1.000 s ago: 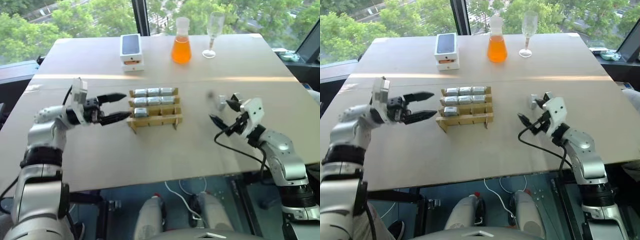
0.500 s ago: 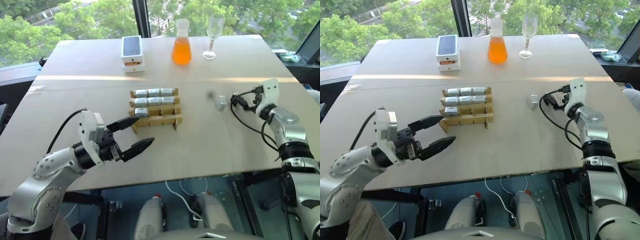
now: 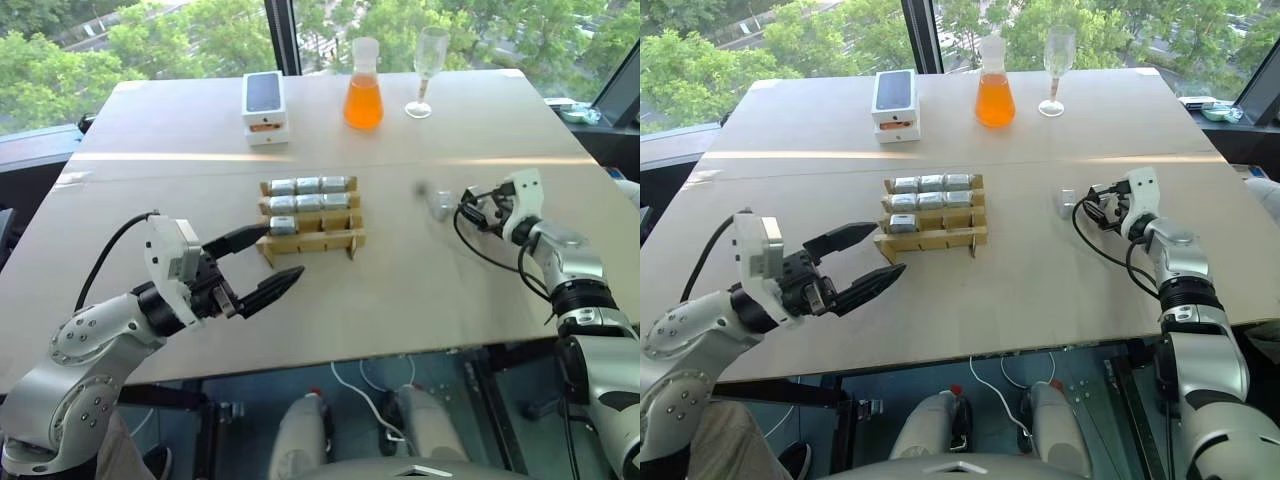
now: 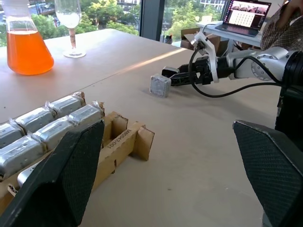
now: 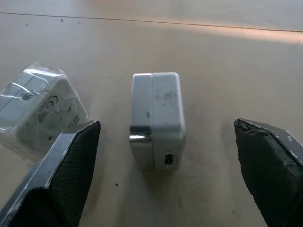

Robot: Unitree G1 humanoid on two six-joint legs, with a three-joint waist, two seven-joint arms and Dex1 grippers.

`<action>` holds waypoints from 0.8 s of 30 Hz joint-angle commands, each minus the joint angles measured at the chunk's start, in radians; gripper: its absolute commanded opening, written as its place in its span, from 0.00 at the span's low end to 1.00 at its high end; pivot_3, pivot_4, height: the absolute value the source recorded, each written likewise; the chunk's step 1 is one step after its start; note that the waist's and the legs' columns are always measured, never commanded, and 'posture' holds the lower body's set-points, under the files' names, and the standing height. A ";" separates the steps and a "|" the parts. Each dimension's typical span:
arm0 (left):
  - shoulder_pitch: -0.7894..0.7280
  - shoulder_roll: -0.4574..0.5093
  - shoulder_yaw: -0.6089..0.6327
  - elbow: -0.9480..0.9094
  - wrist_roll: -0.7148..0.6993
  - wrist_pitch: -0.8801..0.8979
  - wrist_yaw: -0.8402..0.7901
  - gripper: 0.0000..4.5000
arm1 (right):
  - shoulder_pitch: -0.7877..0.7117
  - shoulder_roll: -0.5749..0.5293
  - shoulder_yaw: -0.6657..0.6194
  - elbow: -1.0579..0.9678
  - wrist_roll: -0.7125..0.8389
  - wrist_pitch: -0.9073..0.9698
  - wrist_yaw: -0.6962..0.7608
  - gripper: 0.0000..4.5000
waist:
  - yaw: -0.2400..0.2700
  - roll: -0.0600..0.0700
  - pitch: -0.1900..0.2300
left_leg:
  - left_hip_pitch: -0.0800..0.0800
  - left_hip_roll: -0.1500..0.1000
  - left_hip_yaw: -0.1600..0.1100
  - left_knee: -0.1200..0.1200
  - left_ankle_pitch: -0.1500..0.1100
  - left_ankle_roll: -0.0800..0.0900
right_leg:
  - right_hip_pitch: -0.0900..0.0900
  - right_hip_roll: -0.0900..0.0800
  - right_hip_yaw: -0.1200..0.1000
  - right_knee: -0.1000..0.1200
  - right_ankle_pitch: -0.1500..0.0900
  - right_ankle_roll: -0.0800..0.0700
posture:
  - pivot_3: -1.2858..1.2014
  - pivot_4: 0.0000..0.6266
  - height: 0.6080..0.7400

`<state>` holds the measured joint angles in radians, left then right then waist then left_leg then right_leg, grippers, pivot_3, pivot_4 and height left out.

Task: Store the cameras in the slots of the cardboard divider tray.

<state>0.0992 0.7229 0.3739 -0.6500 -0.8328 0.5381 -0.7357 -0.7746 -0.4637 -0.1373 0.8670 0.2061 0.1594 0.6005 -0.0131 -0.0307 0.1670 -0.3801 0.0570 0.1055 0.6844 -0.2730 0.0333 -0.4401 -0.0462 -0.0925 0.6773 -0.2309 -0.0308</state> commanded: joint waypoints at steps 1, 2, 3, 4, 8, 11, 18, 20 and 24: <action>-0.016 0.006 -0.001 0.002 0.009 -0.018 -0.006 1.00 | -0.013 -0.010 -0.032 -0.029 0.011 -0.033 -0.002 0.70 | 0.000 0.000 0.000 | 0.000 0.000 0.000 0.000 0.000 0.000 | 0.000 0.000 0.000 0.000 0.000 0.000 | 0.52 0.24 1.00; -0.015 0.005 -0.004 0.007 0.015 -0.021 -0.011 1.00 | -0.011 -0.013 -0.031 -0.030 0.010 -0.039 0.002 0.59 | 0.000 0.000 0.000 | 0.000 0.000 0.000 0.000 0.000 0.000 | 0.000 0.000 0.000 0.000 0.000 0.000 | 0.52 0.24 1.00; -0.013 0.005 -0.006 0.014 0.028 -0.027 -0.015 1.00 | -0.008 -0.015 -0.029 -0.034 0.008 -0.042 0.005 0.49 | 0.000 0.000 0.000 | 0.000 0.000 0.000 0.000 0.000 0.000 | 0.000 0.000 0.000 0.000 0.000 0.000 | 0.52 0.24 1.00; -0.011 0.004 -0.007 0.019 0.036 -0.032 -0.019 1.00 | -0.006 -0.017 -0.028 -0.037 0.006 -0.045 0.007 0.37 | 0.000 0.001 0.000 | 0.000 0.000 0.000 0.000 0.000 0.000 | 0.000 0.000 0.000 0.000 0.000 0.000 | 0.52 0.24 1.00; 0.014 -0.005 0.006 0.027 0.045 -0.045 -0.027 1.00 | -0.009 -0.022 -0.031 -0.065 0.017 -0.072 0.046 0.17 | -0.001 0.002 0.001 | 0.000 0.000 0.000 -0.001 0.000 0.000 | 0.000 0.000 0.000 0.000 0.000 0.000 | 0.52 0.24 1.00; 0.036 -0.009 0.024 0.022 0.043 -0.051 -0.030 1.00 | -0.038 -0.025 -0.011 -0.108 0.030 -0.122 0.160 0.17 | -0.002 0.004 0.003 | -0.001 0.000 0.000 -0.001 0.000 0.000 | -0.001 0.000 0.000 -0.001 0.000 0.000 | 0.52 0.24 1.00; 0.132 -0.061 0.059 -0.026 0.056 -0.062 0.031 1.00 | -0.210 0.087 0.167 -0.234 0.053 -0.202 0.595 0.17 | -0.023 0.009 0.006 | -0.001 0.002 0.003 -0.004 -0.001 0.002 | -0.004 0.002 0.003 0.000 0.000 0.001 | 0.52 0.24 1.00; 0.172 -0.084 0.059 -0.048 0.072 -0.076 0.048 1.00 | -0.238 0.134 0.217 -0.204 0.031 -0.248 0.660 0.17 | -0.023 0.008 0.005 | -0.001 0.004 0.002 -0.005 -0.001 0.002 | -0.004 0.003 0.001 0.000 0.000 0.000 | 0.52 0.24 1.00; 0.263 -0.148 0.040 -0.127 0.089 -0.094 0.104 1.00 | -0.310 0.234 0.289 -0.053 -0.029 -0.387 0.735 0.17 | -0.014 0.008 0.005 | -0.002 0.004 0.001 -0.006 -0.001 0.001 | -0.004 0.002 -0.001 -0.002 0.000 -0.001 | 0.52 0.24 1.00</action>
<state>0.3547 0.5838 0.4025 -0.7169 -0.7468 0.4718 -0.6515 -1.0437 -0.2297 0.1564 0.7885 0.1872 -0.1702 1.3182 -0.0272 -0.0226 0.1724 -0.3831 0.0595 0.1062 0.6786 -0.2735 0.0338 -0.4445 -0.0459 -0.0939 0.6744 -0.2307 -0.0316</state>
